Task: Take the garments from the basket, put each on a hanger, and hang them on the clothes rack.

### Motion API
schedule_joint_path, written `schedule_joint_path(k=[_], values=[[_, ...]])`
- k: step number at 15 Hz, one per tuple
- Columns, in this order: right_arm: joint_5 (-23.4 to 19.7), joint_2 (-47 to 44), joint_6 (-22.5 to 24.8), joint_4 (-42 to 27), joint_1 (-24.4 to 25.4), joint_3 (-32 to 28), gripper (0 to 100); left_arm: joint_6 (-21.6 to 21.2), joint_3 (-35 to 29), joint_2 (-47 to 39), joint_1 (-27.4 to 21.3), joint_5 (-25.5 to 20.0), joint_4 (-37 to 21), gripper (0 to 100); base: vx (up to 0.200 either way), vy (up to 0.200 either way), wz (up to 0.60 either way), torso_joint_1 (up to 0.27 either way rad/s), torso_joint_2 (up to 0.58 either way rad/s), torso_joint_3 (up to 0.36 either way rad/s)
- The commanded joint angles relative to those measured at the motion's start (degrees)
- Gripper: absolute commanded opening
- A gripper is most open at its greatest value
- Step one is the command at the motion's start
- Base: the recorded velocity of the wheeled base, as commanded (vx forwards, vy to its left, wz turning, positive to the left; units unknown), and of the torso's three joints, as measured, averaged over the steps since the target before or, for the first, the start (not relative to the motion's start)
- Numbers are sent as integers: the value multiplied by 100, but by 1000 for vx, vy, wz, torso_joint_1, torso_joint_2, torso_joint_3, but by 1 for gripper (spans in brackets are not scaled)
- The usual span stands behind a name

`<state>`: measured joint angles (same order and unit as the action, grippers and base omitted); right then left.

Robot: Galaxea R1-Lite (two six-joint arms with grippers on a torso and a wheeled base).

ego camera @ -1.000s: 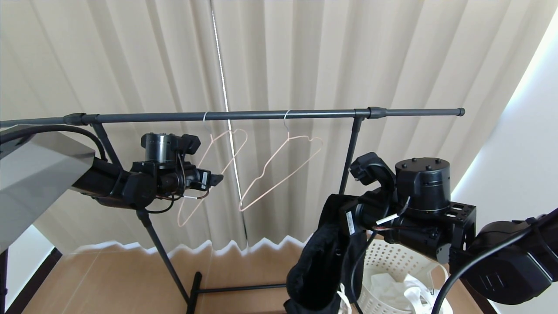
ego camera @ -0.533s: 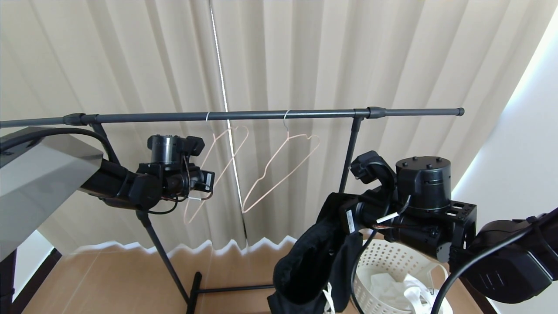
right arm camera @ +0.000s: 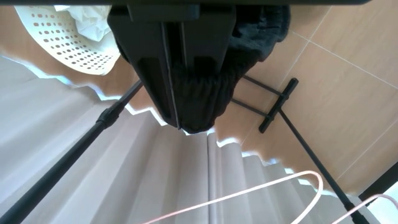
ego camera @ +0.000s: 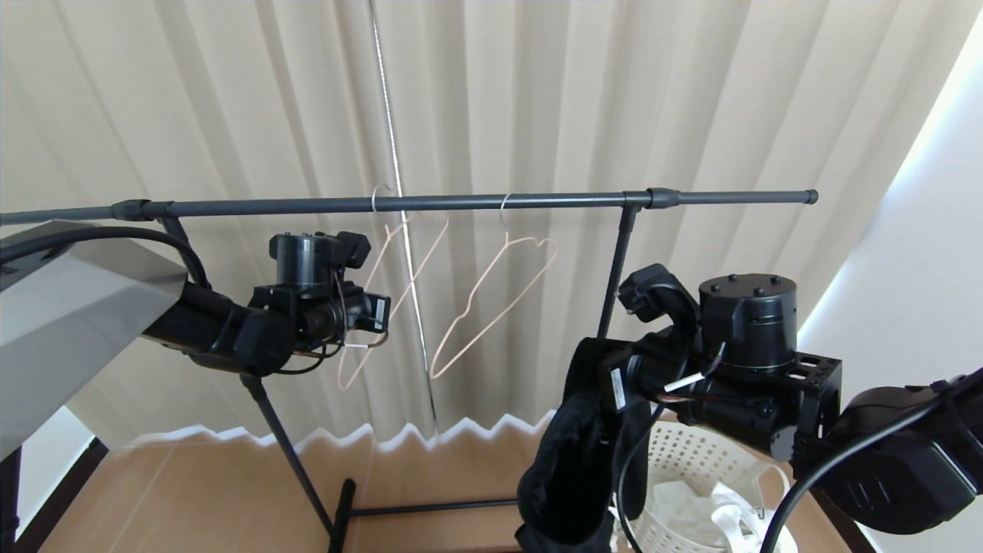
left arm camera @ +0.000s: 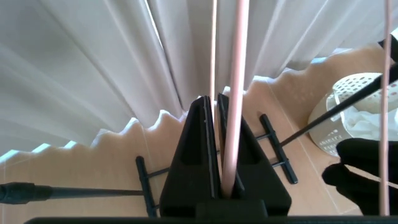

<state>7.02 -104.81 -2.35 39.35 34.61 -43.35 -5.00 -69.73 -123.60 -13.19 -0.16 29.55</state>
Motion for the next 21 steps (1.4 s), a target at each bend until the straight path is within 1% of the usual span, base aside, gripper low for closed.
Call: schedule_joint_path(k=[1,4,6,7,8,9,11,12,13,14,15,16,17,18,19,21], values=[[-8,5,-2,2,11,2,0,16,302,407,-105,-2,16,0,0,0,0,0,0,0],[1,14,-2,2,11,11,0,8,733,811,-166,-2,104,0,0,0,0,0,0,0],[36,40,-2,2,11,20,0,-1,1181,1154,-175,7,279,0,0,0,0,0,0,0],[150,49,-2,2,11,20,0,-28,1603,1444,-175,-2,341,0,0,0,0,0,0,0],[159,40,-2,11,11,20,0,-28,1647,1479,-175,-2,341,0,0,0,0,0,0,0],[203,66,-2,11,11,37,0,-36,2306,1980,-193,-28,358,0,0,0,0,0,0,0],[221,102,-2,11,11,37,0,-63,3009,2551,-228,-37,455,0,0,0,0,0,0,0],[317,119,16,-6,2,20,0,-80,3273,2771,-228,-46,552,0,0,0,0,0,0,0],[748,163,183,-6,11,2,0,-133,3572,3026,-237,-46,701,0,0,0,0,0,0,0],[1583,225,604,38,11,-7,0,-362,3985,3404,-237,-72,895,0,0,0,0,0,0,0],[1829,233,719,38,11,-16,0,-511,4152,3597,-237,-81,930,0,0,0,0,0,0,0],[1987,242,754,29,11,-77,0,-731,4371,3896,-237,-90,930,0,0,0,0,0,0,0],[2031,251,763,29,2,-130,0,-810,4503,4107,-254,-90,930,0,0,0,0,0,0,0],[2066,277,780,29,-16,-165,0,-827,4574,4221,-289,-98,930,0,0,0,0,0,0,0],[2102,304,789,20,-68,-218,0,-819,4626,4371,-430,-178,930,0,0,0,0,0,0,0],[2110,365,798,11,-147,-297,0,-827,4802,4591,-562,-758,930,0,0,0,0,0,0,0]])
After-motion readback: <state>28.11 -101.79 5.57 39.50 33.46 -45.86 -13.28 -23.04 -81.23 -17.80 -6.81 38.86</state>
